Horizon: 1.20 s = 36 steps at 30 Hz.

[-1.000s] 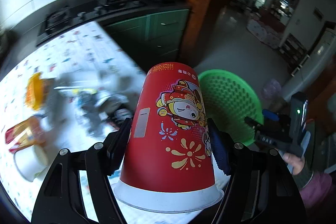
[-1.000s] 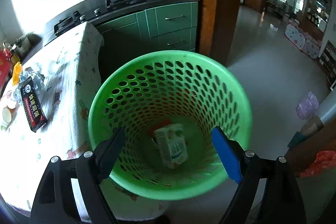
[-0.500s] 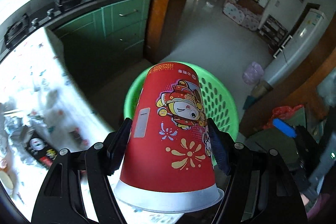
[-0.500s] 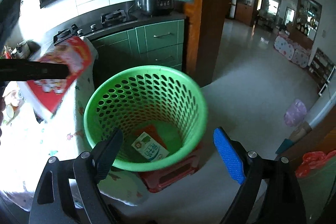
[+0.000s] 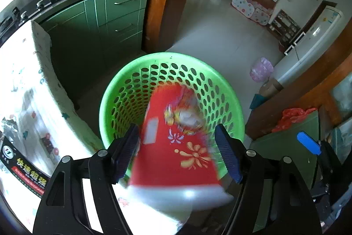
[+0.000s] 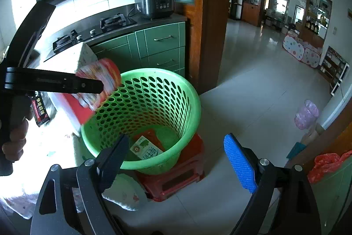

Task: Collect trash
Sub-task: 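Drop the milk carton into the basket while the left gripper carries the red cup there, then return both grippers to the table toward the black glue box and foil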

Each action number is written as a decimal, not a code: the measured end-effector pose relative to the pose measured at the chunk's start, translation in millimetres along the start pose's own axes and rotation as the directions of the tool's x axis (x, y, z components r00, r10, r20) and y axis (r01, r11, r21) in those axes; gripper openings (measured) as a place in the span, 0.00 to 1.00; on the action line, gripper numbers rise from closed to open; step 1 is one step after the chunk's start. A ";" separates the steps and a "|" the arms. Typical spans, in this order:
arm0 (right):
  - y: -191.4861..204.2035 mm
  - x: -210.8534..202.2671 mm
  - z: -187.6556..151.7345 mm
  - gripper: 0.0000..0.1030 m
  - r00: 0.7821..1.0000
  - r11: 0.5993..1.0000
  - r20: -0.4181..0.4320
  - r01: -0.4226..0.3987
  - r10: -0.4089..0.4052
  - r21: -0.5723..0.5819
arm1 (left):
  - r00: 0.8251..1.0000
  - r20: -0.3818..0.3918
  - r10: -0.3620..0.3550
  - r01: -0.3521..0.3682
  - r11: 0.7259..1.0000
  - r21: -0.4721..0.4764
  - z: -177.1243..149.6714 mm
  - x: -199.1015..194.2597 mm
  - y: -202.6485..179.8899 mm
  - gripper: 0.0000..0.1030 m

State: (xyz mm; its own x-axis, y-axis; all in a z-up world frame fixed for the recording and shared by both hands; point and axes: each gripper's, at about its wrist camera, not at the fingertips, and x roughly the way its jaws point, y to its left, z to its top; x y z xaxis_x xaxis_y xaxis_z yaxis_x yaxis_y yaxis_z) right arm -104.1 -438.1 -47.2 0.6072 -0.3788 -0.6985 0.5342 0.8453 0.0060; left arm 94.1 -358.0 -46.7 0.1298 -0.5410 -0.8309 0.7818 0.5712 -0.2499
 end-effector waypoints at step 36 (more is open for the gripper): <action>144.2 27.2 31.9 0.83 0.968 0.946 -0.027 -0.250 0.250 -0.205 | 0.953 0.119 0.279 -0.240 0.933 -0.269 -64.2 -113.3 156.6 0.75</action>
State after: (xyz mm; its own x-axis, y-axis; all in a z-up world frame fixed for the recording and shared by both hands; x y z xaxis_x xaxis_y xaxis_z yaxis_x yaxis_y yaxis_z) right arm 8.2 -338.6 -42.5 0.7054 -0.1450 -0.6939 0.2328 0.9719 0.0336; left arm 162.7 -167.7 -23.6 0.4144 -0.4293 -0.8025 0.5343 0.8285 -0.1674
